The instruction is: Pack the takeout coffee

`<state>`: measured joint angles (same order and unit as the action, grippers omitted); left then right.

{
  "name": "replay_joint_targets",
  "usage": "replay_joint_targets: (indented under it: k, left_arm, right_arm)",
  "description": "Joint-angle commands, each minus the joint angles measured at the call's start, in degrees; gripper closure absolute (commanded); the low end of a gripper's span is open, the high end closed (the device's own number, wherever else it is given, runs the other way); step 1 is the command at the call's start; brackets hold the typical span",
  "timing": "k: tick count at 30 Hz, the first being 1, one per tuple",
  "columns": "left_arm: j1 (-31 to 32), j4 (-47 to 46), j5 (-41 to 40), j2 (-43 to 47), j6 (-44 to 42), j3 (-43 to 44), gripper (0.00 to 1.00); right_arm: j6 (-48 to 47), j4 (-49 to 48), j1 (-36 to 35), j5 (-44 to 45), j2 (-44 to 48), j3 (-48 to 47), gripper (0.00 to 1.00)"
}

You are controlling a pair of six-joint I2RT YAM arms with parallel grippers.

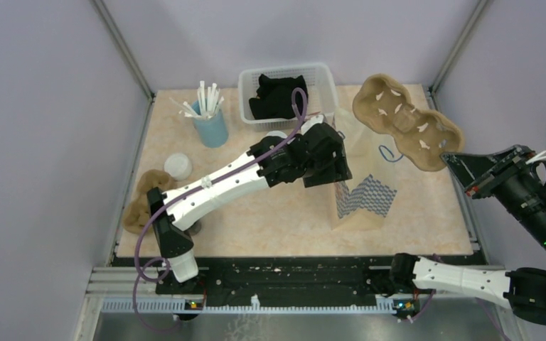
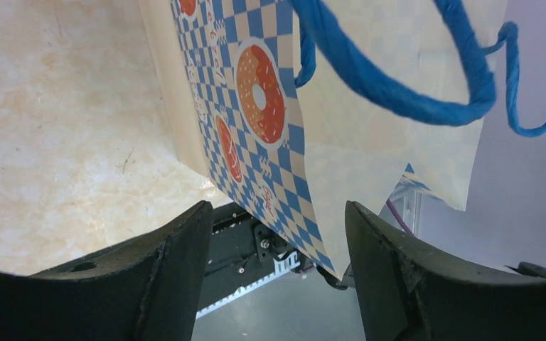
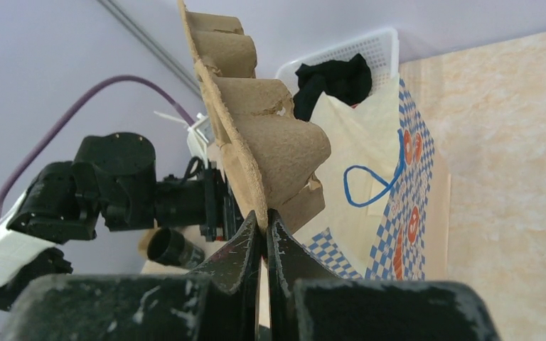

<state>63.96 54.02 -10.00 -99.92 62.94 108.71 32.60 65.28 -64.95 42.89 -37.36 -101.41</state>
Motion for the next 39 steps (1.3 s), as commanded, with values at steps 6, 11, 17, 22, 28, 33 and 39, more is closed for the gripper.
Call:
replay_joint_targets:
  k: [6,11,17,22,28,33,39]
  left_arm:
    - [-0.07,-2.46,-3.72,-1.66,-1.92,1.48,0.47]
    - [-0.71,-1.25,-1.0,-2.17,-6.4,2.07,0.7]
    - [-2.01,1.61,-0.18,-0.13,-17.9,3.91,0.89]
    - [-3.48,5.21,1.52,5.75,-28.96,1.76,0.97]
    - [-5.91,10.86,1.28,12.02,-38.16,-1.73,1.0]
    - [-6.56,11.45,1.4,14.36,-45.0,-4.22,1.0]
    - [-6.68,10.13,-1.55,16.1,-50.34,-6.84,1.0]
  right_arm:
    - [-1.44,5.2,0.21,-4.51,-1.42,-1.15,1.0]
    - [-7.61,6.92,0.26,-6.16,-2.96,-3.76,1.0]
    - [-14.22,15.23,0.22,-9.92,-9.85,-9.12,1.0]
    - [-16.99,17.84,0.26,-13.93,-11.9,-9.21,1.0]
    - [-17.05,17.53,0.19,-19.91,-13.42,-8.64,1.0]
    - [-15.96,18.78,0.25,-24.98,-18.41,-10.91,1.0]
    - [-15.47,20.31,0.26,-22.61,-23.43,-10.6,1.0]
